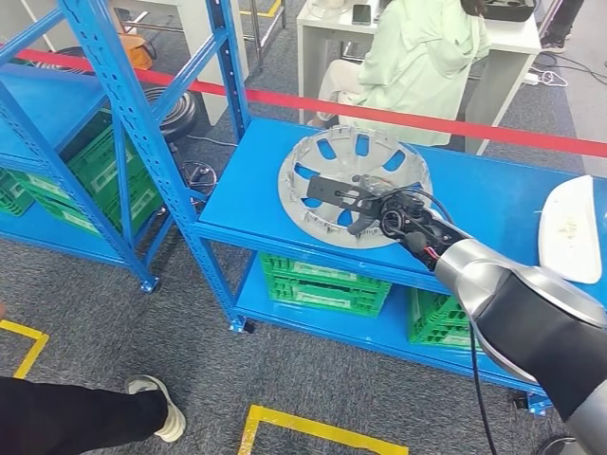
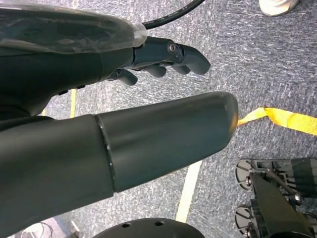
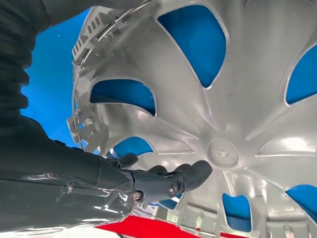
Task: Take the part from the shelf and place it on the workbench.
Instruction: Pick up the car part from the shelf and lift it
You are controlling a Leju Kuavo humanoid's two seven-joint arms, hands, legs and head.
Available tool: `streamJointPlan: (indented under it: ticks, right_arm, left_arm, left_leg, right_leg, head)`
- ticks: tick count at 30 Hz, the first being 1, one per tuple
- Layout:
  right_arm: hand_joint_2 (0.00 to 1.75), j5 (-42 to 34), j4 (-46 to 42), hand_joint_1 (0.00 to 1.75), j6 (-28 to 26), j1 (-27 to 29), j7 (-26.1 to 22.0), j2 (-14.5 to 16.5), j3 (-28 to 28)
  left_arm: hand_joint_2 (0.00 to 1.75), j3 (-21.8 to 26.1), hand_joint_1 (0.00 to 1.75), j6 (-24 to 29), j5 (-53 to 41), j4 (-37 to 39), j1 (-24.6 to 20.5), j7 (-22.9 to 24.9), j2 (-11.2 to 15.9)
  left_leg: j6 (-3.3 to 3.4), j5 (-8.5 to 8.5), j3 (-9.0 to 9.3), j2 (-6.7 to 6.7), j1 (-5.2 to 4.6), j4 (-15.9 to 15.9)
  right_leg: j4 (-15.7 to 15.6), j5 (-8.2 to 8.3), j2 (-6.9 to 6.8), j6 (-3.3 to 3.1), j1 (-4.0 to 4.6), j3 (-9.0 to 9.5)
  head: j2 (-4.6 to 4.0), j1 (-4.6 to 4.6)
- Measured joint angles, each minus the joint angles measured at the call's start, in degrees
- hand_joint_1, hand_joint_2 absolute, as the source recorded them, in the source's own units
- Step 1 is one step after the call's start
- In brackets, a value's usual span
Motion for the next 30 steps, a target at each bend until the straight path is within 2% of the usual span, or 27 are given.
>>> streamJointPlan:
  ticks: [21,30]
  right_arm:
    - [1.75,0.0,0.1,0.00,0.1,0.7,0.3,0.0,-0.7]
    - [1.75,0.9,0.2,0.00,3.5,1.5,0.9,0.0,-1.0]
  left_arm:
    - [0.00,-1.2,0.00,0.0,-0.2,0.0,-0.1,0.1,0.0]
    - [0.00,-1.4,0.00,0.0,-0.2,0.0,-0.3,0.7,0.0]
  left_leg:
    - [0.00,0.00,0.01,0.00,0.00,0.0]
    - [0.00,0.00,0.01,0.00,0.00,0.0]
  right_leg:
    - [0.0,0.00,0.00,0.00,0.00,-0.01]
    - [0.0,0.00,0.00,0.00,0.00,0.00]
  head:
    - [0.00,0.00]
    - [0.00,0.00]
